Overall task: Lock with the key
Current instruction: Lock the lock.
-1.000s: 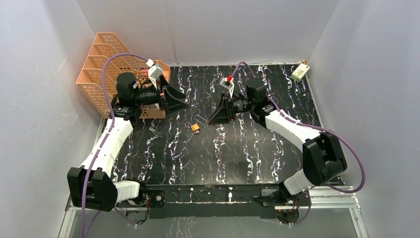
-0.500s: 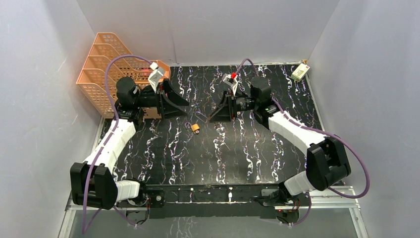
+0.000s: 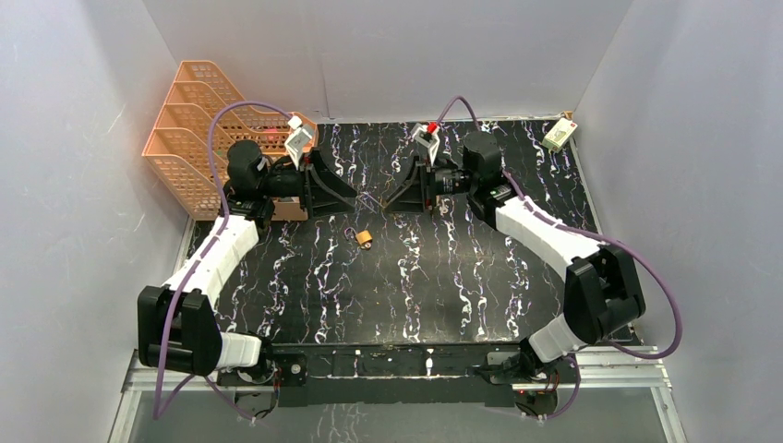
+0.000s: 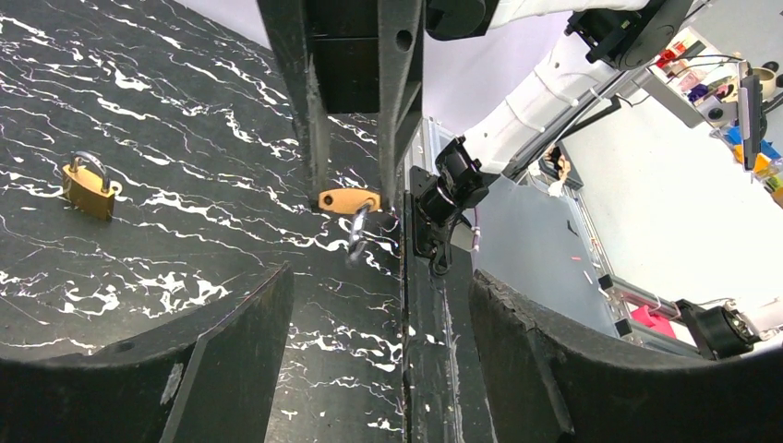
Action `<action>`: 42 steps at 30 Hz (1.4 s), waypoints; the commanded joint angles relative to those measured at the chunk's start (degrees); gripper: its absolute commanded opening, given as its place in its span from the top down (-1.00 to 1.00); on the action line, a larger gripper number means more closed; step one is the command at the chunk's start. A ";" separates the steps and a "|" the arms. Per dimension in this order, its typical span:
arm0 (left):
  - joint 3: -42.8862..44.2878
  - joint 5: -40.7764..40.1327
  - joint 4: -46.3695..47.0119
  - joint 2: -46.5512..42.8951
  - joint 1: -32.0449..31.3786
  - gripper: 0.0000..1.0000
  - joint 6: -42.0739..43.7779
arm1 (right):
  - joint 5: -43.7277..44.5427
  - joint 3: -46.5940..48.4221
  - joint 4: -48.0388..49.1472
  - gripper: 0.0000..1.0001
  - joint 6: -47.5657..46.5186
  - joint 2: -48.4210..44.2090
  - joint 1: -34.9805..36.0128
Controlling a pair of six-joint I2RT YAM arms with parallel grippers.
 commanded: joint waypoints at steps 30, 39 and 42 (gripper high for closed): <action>4.49 -1.20 -5.87 3.53 -0.51 0.34 5.73 | 2.47 7.93 1.15 0.23 -0.11 7.28 3.07; 4.77 -1.38 -7.83 4.16 -0.50 0.10 7.02 | 2.53 7.75 0.41 0.23 -1.16 6.64 3.02; 4.85 -1.62 -8.66 4.19 -0.50 -0.11 7.65 | 2.74 7.51 0.36 0.22 -1.38 6.32 2.96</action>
